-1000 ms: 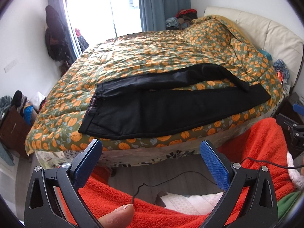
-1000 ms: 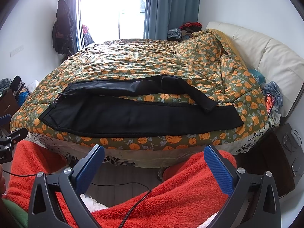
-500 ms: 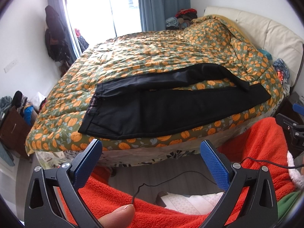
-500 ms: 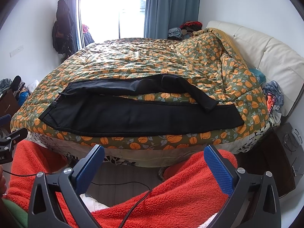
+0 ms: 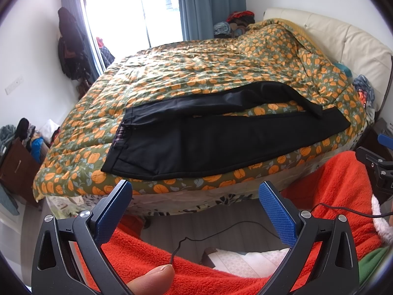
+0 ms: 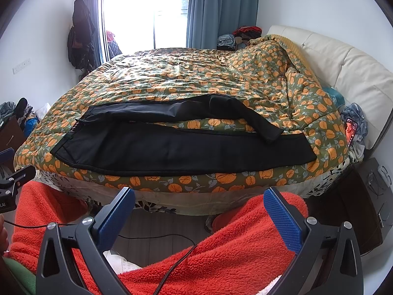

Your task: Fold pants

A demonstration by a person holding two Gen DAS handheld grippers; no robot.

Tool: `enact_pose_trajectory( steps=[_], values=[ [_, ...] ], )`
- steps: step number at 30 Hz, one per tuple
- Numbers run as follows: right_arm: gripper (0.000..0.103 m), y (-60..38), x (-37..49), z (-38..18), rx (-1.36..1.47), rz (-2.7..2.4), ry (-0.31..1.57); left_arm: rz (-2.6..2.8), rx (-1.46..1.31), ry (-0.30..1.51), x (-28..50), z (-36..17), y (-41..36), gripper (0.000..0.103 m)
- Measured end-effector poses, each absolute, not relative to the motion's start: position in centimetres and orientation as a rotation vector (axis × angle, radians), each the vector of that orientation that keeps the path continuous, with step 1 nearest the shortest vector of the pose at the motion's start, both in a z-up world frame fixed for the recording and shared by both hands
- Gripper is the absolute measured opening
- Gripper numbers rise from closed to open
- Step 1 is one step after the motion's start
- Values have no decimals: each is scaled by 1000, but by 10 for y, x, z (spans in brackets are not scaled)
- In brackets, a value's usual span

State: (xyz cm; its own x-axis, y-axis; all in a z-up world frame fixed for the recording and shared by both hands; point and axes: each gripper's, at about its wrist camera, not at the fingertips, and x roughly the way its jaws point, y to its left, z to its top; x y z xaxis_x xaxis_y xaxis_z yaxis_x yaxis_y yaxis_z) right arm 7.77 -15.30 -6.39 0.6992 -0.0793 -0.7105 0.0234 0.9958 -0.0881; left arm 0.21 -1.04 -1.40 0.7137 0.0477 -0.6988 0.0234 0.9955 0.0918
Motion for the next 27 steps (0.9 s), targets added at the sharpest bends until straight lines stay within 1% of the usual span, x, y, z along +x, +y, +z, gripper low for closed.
enact_pose_trajectory(
  steps=[27],
  values=[
    [103,-153,78,-66,-73,-57,797,15,99,777,3,-13,-12,103]
  ],
)
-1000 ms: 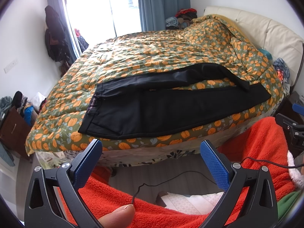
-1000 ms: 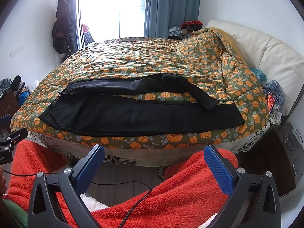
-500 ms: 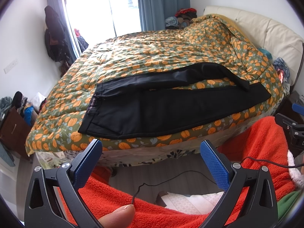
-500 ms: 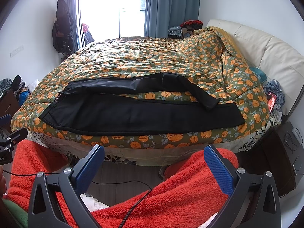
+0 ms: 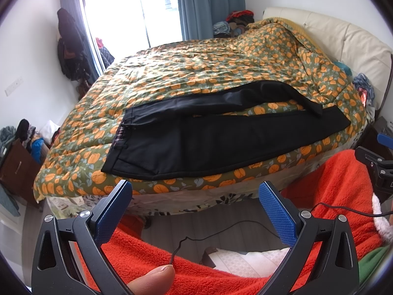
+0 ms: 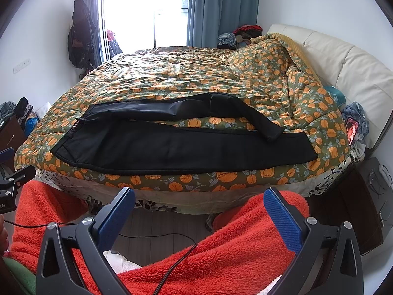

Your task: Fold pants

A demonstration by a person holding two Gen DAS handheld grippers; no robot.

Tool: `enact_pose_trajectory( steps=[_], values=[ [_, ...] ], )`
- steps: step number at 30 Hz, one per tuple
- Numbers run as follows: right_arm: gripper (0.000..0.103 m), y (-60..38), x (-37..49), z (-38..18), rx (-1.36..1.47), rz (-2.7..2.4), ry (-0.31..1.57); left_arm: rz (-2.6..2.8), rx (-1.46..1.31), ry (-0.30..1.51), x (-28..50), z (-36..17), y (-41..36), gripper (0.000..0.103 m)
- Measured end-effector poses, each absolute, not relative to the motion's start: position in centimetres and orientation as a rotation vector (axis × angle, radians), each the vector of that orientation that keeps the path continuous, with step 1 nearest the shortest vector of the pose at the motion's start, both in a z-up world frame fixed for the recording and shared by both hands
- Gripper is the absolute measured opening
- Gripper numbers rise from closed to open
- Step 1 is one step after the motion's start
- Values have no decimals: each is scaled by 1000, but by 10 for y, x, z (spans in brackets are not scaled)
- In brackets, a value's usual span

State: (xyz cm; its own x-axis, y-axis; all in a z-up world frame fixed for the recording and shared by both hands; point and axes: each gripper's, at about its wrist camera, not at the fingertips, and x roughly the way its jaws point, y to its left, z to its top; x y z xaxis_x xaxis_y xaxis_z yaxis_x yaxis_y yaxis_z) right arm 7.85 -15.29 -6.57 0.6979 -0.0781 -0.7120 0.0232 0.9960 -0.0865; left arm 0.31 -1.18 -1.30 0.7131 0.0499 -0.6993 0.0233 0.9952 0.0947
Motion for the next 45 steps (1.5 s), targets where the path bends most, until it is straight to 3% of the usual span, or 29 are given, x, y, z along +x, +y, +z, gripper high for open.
enact_pose_trajectory(
  steps=[45],
  values=[
    [103,-155,81,-67,-69,-53,805,-6,120,752,0,-9,-11,103]
  ],
)
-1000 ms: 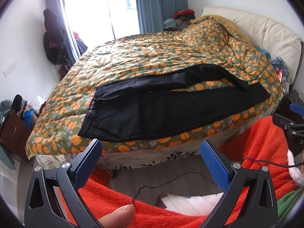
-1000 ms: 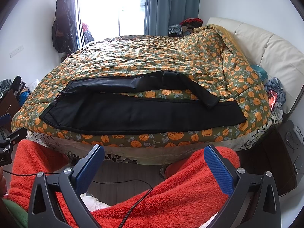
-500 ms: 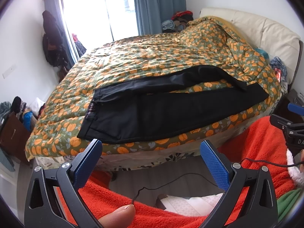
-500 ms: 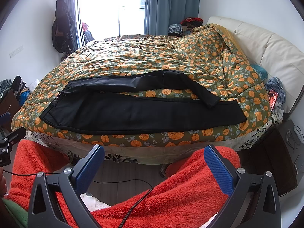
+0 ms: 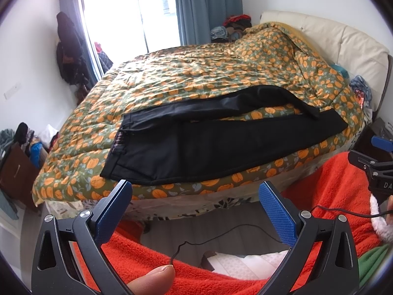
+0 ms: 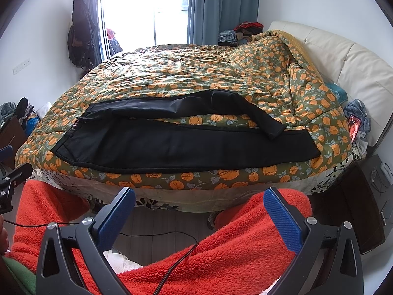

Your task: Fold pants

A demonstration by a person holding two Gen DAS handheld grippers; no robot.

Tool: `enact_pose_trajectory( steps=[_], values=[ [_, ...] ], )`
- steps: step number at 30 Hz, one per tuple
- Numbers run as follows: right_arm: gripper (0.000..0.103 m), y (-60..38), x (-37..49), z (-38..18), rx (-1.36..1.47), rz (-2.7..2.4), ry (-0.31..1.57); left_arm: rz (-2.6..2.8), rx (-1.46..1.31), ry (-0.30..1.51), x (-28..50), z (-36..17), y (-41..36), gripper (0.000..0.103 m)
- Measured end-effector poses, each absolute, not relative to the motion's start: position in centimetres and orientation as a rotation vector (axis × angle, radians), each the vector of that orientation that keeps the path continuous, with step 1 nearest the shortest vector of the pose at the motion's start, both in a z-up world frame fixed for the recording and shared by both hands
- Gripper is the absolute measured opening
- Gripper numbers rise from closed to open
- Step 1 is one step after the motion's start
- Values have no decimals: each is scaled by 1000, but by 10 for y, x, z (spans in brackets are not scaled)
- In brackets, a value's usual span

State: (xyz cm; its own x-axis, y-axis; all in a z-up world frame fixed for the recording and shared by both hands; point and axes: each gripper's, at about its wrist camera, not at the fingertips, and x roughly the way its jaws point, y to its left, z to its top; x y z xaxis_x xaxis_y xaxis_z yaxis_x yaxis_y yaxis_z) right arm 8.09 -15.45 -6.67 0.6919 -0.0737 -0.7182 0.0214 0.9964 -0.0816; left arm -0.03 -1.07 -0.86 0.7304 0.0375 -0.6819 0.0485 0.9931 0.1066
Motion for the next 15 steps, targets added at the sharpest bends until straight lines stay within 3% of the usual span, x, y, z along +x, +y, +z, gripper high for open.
enact_pose_trajectory(
  steps=[15],
  values=[
    [103,-145,75,-75,-63,-46,816,-6,121,753,-1,-9,-11,103]
  ],
)
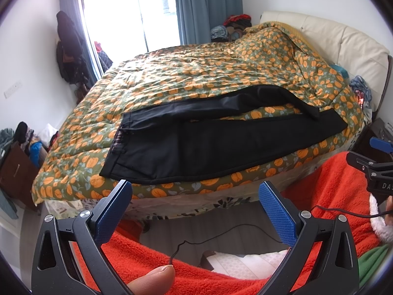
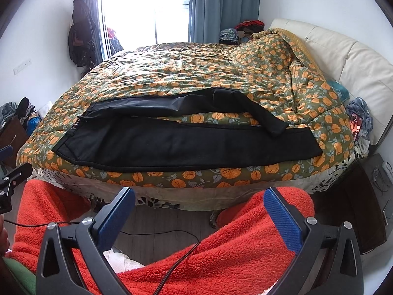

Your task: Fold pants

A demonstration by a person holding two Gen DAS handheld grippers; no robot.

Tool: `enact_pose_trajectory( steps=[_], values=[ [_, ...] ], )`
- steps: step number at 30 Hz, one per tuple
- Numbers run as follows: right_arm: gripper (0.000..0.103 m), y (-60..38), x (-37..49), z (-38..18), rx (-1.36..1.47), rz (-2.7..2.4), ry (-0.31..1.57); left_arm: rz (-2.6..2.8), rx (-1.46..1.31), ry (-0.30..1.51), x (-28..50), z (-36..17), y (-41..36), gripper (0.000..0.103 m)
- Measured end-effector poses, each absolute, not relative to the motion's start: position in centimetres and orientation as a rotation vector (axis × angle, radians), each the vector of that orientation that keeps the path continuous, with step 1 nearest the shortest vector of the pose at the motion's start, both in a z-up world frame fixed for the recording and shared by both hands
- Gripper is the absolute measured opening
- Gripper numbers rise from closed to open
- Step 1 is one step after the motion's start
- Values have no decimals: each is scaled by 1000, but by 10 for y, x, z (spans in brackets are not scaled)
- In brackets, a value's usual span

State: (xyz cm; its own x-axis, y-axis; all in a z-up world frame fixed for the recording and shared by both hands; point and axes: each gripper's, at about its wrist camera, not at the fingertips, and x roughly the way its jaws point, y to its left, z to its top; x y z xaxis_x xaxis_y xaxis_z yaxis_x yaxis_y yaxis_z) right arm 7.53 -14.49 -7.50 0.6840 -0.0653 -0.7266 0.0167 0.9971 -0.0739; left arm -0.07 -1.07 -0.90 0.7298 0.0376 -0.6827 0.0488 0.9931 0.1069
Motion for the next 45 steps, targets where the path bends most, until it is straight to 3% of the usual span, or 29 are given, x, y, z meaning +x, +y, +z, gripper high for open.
enact_pose_trajectory(
  steps=[45],
  values=[
    [103,-155,90,-71,-30,-26,864,-4,135,752,4,-8,-14,103]
  ],
)
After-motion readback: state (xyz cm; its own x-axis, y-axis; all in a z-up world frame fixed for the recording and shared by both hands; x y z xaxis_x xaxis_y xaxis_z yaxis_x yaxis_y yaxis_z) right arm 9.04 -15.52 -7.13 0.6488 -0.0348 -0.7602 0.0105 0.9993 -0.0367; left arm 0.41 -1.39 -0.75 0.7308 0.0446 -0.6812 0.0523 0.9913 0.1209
